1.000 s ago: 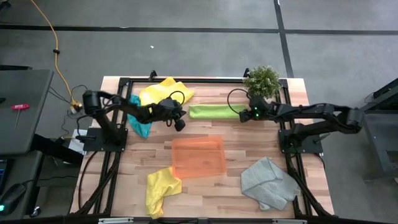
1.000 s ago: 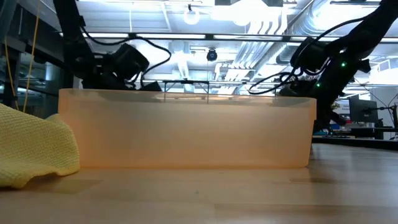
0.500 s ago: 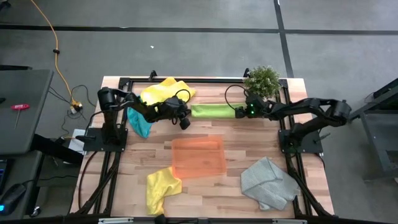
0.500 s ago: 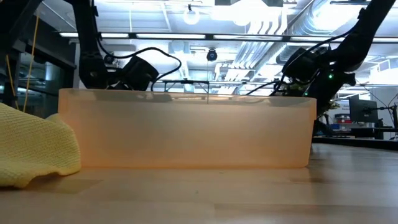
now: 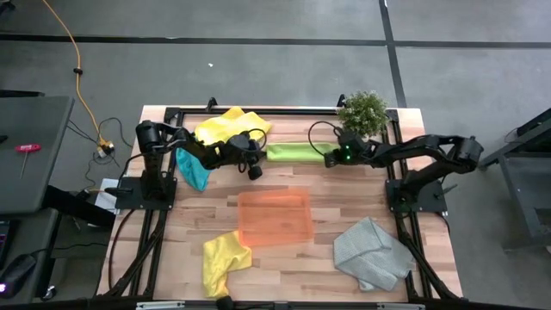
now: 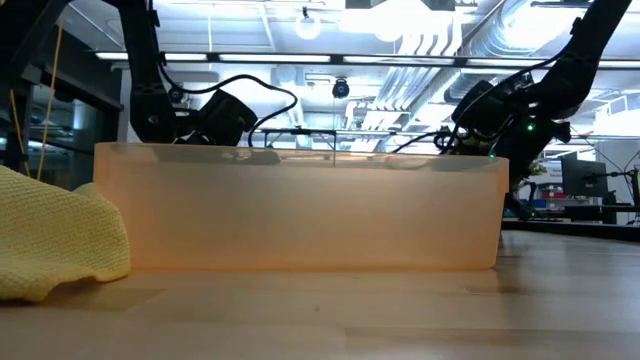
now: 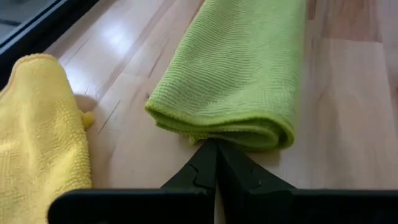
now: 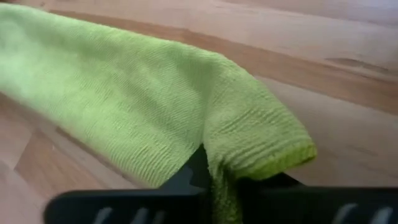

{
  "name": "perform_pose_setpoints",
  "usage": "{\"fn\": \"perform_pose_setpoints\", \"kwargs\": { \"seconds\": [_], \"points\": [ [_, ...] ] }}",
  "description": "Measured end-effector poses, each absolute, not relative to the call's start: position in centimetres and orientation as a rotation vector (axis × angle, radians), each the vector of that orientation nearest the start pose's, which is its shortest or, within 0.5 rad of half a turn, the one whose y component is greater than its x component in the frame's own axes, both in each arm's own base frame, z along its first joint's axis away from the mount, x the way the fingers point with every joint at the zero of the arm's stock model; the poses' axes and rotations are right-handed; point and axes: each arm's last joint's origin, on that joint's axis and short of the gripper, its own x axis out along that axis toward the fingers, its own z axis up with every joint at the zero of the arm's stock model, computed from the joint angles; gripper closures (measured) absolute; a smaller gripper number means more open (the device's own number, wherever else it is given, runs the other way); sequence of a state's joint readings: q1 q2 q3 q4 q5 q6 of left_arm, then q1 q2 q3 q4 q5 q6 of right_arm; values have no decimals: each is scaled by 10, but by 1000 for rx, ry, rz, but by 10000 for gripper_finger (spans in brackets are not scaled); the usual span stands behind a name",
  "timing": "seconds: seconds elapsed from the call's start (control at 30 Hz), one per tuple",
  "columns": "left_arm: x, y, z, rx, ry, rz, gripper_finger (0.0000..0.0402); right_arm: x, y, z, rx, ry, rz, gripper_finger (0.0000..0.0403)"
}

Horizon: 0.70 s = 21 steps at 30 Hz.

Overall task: Fold microfiber towels
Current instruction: Fold the green towel

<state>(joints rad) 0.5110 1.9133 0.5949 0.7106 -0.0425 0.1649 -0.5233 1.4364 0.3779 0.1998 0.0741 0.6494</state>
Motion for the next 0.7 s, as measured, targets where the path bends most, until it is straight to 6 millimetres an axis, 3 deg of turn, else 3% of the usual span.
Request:
{"fn": "perform_pose_setpoints", "kwargs": {
  "seconds": [0.37,0.6,0.7],
  "points": [
    [267,149,78,-14,635,482,401,193,-104,114,944,607,-736,397],
    [266,148,101,9,593,478,401,202,-91,162,988,456,-600,400],
    [263,146,114,37,597,470,401,204,-89,185,980,485,-613,401]
  ]
}}
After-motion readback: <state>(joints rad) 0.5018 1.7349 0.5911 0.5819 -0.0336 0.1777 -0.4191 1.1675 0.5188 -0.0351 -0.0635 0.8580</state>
